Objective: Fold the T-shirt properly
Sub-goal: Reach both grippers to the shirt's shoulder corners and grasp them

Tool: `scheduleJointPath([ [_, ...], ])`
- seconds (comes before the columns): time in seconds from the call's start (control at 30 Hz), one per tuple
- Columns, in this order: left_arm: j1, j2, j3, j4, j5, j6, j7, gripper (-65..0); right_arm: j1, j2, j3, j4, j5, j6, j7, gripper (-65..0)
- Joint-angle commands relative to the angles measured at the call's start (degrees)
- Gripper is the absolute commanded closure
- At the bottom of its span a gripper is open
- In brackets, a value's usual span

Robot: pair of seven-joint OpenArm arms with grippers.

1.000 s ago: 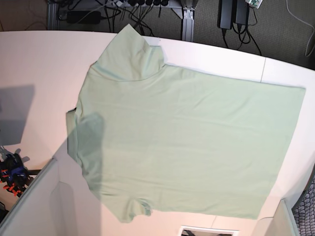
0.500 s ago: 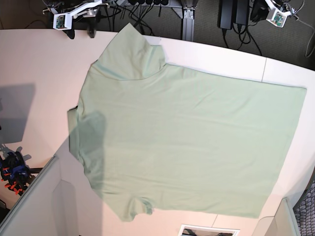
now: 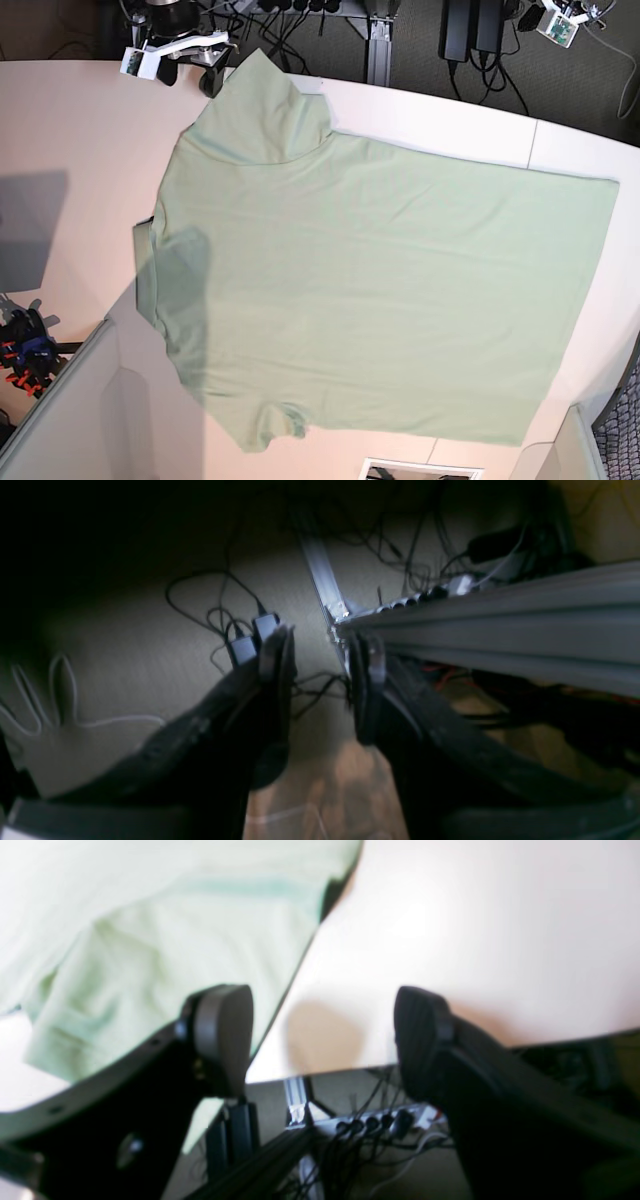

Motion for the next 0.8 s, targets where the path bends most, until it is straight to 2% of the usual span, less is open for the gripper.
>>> scheduleJointPath([
  [0.0,0.72,-0.33,-0.26,1.88,-0.52,-0.22,-0.61,-22.6,0.46,0.59,-0.11,0.13,0.24,0.22,0.57,-43.5],
  [0.1,1.01,-0.28,-1.55,3.82,-0.81,-0.22,-0.63,-22.6,1.99,0.39,-0.92,-2.49,0.24,0.57,-0.24,-43.5],
  [0.2,0.98,-0.28,-3.82,4.96,-1.01,-0.22,-0.66,-22.6,3.48,-0.35,-0.96,-4.55,0.24,3.37,-0.85,-43.5],
  [0.33,0.98,-0.31,-7.39,5.05,-5.14,-0.22,-0.66,-22.6,4.42,-1.64,-1.14,-5.22,0.87,5.22,-2.64,-43.5],
  [0.5,0.98,-0.59,-12.35,5.03,-8.83,-0.24,-0.63,-22.8,4.52,-2.84,-3.67,-5.22,1.44,5.4,-2.8,-43.5],
  [0.63,0.52,-2.45,-15.19,5.05,-11.47,-0.24,1.92,-35.2,4.55,-3.74,-7.41,-5.22,-0.92,5.38,-2.78,-43.4],
  [0.77,-2.49,-4.72,-15.45,5.03,-10.43,-0.24,4.9,-36.5,5.38,-4.85,-9.86,-5.22,-3.1,5.35,-2.71,-43.4],
])
